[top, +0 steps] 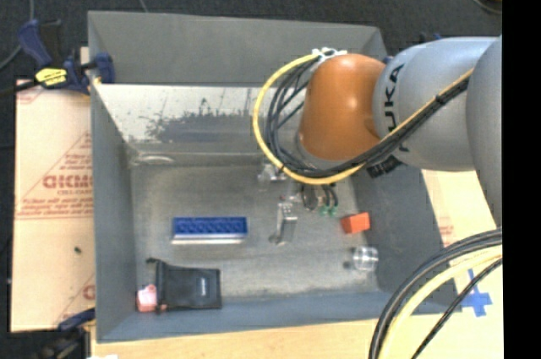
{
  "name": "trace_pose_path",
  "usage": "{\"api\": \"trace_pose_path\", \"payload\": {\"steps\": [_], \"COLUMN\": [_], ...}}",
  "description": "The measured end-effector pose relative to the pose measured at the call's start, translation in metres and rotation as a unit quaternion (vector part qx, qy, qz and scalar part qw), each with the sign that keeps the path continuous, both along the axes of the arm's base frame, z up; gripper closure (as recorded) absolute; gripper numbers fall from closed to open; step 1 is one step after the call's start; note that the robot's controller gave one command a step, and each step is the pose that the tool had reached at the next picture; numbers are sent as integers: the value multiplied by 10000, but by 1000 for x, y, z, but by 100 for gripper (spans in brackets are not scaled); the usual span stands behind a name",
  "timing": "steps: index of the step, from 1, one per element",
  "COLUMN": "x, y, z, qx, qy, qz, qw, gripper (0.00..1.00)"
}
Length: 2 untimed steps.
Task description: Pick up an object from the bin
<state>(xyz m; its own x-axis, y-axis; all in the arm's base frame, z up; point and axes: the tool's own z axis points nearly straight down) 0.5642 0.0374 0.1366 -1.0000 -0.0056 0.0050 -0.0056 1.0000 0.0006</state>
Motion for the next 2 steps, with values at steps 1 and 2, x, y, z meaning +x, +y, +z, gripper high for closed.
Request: {"api": "trace_pose_path", "payload": {"steps": [1, 2], "x": [2, -11], "y": [0, 58], "z": [5, -60], "qx": [2, 6], "qy": [-42, -26], "qz": [-6, -494], "qw": [10000, 9988], "gripper": [0, 0]}}
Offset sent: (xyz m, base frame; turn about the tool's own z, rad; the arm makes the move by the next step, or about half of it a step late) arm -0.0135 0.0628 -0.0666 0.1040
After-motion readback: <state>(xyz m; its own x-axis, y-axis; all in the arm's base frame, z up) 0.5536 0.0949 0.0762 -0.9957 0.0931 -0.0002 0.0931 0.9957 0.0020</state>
